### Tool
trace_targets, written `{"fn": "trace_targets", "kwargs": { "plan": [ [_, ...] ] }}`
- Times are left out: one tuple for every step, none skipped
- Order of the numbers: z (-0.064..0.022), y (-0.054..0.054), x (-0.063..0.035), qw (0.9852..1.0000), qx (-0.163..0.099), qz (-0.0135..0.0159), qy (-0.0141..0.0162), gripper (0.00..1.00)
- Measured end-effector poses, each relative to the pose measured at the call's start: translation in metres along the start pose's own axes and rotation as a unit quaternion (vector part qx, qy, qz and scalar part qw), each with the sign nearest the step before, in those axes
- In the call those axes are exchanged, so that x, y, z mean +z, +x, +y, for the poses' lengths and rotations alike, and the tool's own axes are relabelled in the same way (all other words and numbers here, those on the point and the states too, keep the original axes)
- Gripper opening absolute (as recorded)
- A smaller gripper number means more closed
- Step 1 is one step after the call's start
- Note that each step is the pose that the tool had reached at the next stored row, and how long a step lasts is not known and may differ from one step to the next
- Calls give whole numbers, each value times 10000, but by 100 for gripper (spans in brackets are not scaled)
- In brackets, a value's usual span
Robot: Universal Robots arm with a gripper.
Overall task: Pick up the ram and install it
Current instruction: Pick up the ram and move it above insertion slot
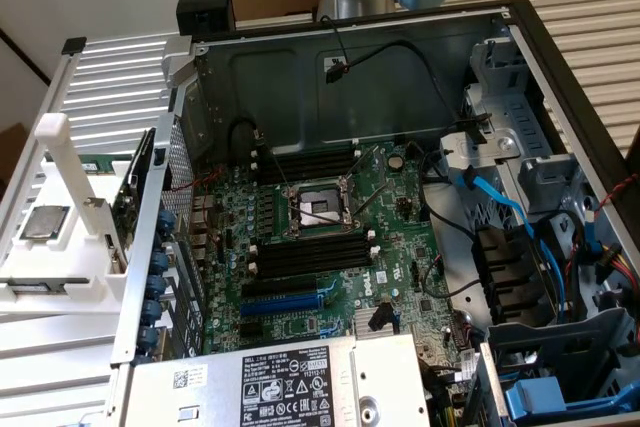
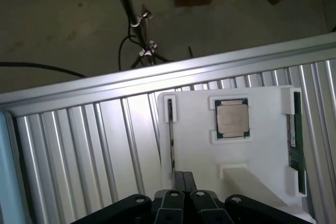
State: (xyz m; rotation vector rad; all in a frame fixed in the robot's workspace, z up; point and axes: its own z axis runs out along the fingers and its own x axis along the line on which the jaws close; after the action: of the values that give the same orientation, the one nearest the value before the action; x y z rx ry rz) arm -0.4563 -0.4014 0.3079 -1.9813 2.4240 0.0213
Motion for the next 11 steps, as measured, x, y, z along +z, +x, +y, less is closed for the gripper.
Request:
{"fn": "trace_targets", "kwargs": {
  "plan": [
    [-22, -4, 18, 10000, -4, 0, -1, 10],
    [-42, -8, 37, 10000, -8, 0, -1, 10],
    [-54, -10, 56, 10000, -11, -1, 0, 10],
    [-59, -11, 76, 10000, -14, -1, 1, 10],
    [-59, -11, 92, 10000, -16, 0, 0, 10],
    [-60, -10, 128, 10000, -22, 0, -1, 10],
    [-60, -10, 148, 10000, -26, 0, -1, 10],
    [-60, -9, 165, 10000, -29, 0, -1, 10],
    [-60, -9, 183, 10000, -33, 0, -1, 10],
    [-60, -9, 201, 10000, -36, 0, -1, 10],
    [-60, -9, 220, 10000, -40, 0, 0, 10]
  ]
}}
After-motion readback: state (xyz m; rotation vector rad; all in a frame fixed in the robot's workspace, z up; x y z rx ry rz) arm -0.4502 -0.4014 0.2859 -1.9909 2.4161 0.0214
